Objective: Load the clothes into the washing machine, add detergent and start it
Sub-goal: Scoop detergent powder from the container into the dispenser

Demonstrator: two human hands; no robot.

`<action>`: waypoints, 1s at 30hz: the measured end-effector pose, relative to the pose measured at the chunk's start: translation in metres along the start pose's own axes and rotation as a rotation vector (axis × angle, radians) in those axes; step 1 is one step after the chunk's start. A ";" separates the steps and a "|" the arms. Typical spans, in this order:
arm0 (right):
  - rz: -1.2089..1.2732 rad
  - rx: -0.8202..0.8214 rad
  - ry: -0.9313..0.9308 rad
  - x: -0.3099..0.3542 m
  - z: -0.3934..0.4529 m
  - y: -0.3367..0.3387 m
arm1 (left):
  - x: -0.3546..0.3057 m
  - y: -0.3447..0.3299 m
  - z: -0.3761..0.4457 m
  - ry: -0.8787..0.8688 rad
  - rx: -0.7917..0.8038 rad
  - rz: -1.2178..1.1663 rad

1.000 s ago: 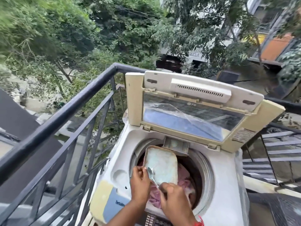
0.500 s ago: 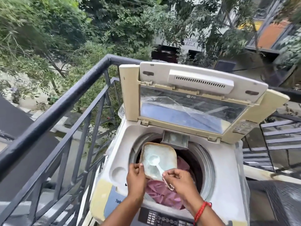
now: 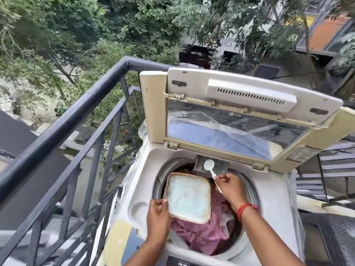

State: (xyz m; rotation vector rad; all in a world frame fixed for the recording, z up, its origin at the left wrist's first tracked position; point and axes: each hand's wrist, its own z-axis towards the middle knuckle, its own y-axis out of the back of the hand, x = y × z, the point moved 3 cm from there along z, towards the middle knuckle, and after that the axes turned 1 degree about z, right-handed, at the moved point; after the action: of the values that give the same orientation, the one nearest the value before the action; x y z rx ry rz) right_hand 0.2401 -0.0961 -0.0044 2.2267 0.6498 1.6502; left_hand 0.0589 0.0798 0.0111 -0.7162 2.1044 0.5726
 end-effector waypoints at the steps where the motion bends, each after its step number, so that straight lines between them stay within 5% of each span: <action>1: -0.091 -0.025 0.073 0.004 0.003 0.000 | 0.001 0.001 0.002 0.004 -0.001 -0.006; 6: -0.599 -0.014 0.433 0.006 0.016 -0.004 | 0.008 0.009 0.012 0.008 0.000 0.007; 12: -0.807 -0.060 0.649 0.005 0.013 -0.002 | 0.003 0.014 0.016 -0.006 -0.006 -0.039; 18: -0.830 -0.088 0.797 0.000 0.013 0.000 | -0.003 0.012 0.015 -0.004 0.021 -0.039; 25: -0.576 -0.124 0.662 0.002 -0.002 0.013 | -0.001 0.002 0.015 0.012 0.045 -0.010; 30: -0.486 -0.026 0.891 0.025 -0.058 0.015 | 0.000 -0.017 0.014 0.014 0.070 -0.004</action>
State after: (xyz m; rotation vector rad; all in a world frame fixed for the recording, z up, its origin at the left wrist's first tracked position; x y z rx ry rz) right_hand 0.1933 -0.0984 0.0407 1.0685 1.2266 2.2666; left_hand 0.0781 0.0763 0.0006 -0.6865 2.1242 0.4904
